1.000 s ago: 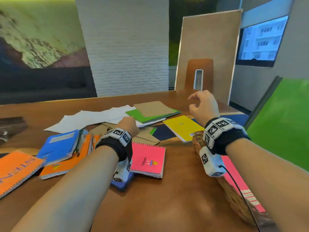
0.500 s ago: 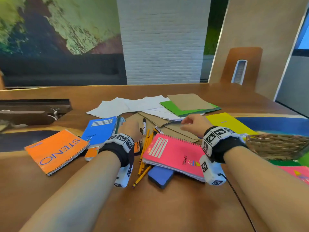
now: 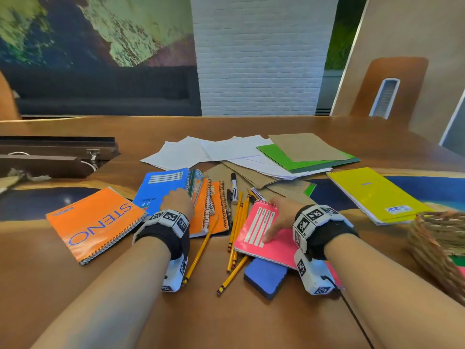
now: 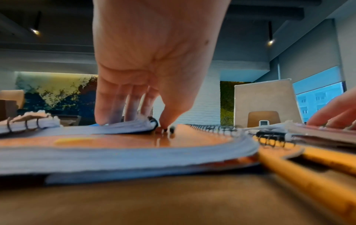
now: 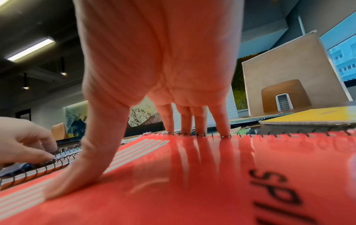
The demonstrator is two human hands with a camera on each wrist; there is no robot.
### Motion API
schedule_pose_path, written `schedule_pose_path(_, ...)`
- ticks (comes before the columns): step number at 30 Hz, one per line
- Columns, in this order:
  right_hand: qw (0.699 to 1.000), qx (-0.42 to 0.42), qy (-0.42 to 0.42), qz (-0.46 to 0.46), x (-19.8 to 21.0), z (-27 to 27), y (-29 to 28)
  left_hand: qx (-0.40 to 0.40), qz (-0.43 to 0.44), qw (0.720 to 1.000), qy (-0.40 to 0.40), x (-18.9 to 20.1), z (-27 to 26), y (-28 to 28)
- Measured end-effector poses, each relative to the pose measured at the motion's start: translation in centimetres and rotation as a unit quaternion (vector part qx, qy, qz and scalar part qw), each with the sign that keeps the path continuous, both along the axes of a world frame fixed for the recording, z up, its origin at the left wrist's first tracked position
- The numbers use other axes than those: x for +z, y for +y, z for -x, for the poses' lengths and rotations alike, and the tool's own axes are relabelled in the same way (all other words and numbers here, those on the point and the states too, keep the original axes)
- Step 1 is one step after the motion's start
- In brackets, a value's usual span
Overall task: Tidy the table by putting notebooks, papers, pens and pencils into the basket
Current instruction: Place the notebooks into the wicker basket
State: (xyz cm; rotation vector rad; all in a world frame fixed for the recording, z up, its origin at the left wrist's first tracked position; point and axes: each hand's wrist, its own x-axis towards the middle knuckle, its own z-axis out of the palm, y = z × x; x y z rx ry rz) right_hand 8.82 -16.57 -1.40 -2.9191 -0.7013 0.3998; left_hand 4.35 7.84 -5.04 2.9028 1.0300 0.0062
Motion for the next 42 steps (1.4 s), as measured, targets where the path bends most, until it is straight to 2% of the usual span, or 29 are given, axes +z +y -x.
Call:
schedule_pose_path(5,0.996,-0.018,0.074,-0.043,0.5,-0.3,0.3,-0.005,-0.032,0.999,0.035,-0.1,-0.2,0.6)
schedule_pose_path(11,0.988,0.103,0.112,-0.002,0.8,0.1,1.6,-0.053,-0.046,0.997,0.021,1.8,0.1,0.4)
schedule_pose_path(15,0.985,0.136,0.11,0.001,0.8,1.0,2.5,-0.039,-0.019,0.997,-0.061,4.1,1.1,0.5)
schedule_pose_path(20,0.978,0.087,0.066,-0.177,0.8,1.6,2.1,0.005,0.015,0.982,-0.189,6.4,3.1,-0.3)
schedule_pose_path(25,0.959,0.024,0.025,-0.282,1.9,2.6,2.3,-0.027,0.063,0.951,-0.302,7.8,4.2,-1.3)
schedule_pose_path(27,0.93,-0.036,0.046,-0.363,2.3,2.7,2.7,-0.053,0.106,0.925,-0.361,8.0,4.6,-2.0)
schedule_pose_path(28,0.902,-0.08,0.085,-0.416,2.4,2.6,2.8,-0.073,0.13,0.906,-0.396,8.0,4.8,-2.3)
schedule_pose_path(30,0.821,-0.165,0.168,-0.52,2.7,2.1,2.4,-0.127,0.164,0.864,-0.459,8.2,5.6,-2.7)
schedule_pose_path(32,0.741,-0.233,0.228,-0.587,3.0,1.9,1.1,-0.178,0.16,0.841,-0.485,8.9,6.3,-2.9)
schedule_pose_path(33,0.716,-0.254,0.251,-0.6,3.0,1.9,0.3,-0.195,0.161,0.835,-0.489,9.2,6.6,-2.9)
schedule_pose_path(34,0.709,-0.261,0.27,-0.597,3.1,1.9,-0.3,-0.201,0.171,0.832,-0.488,9.5,6.7,-2.9)
schedule_pose_path(35,0.721,-0.254,0.284,-0.578,3.0,2.0,-0.9,-0.204,0.187,0.83,-0.485,9.7,6.7,-3.0)
schedule_pose_path(38,0.819,-0.17,0.3,-0.459,3.1,2.4,-1.1,-0.224,0.288,0.806,-0.466,9.6,6.2,-3.2)
schedule_pose_path(39,0.841,-0.136,0.303,-0.427,3.1,2.7,-0.8,-0.231,0.321,0.794,-0.461,9.5,6.2,-3.5)
schedule_pose_path(40,0.854,-0.104,0.307,-0.406,3.2,3.1,-0.4,-0.233,0.35,0.781,-0.461,9.4,6.2,-3.7)
schedule_pose_path(42,0.862,-0.054,0.308,-0.398,3.2,3.6,0.4,-0.224,0.398,0.756,-0.468,9.4,6.2,-4.2)
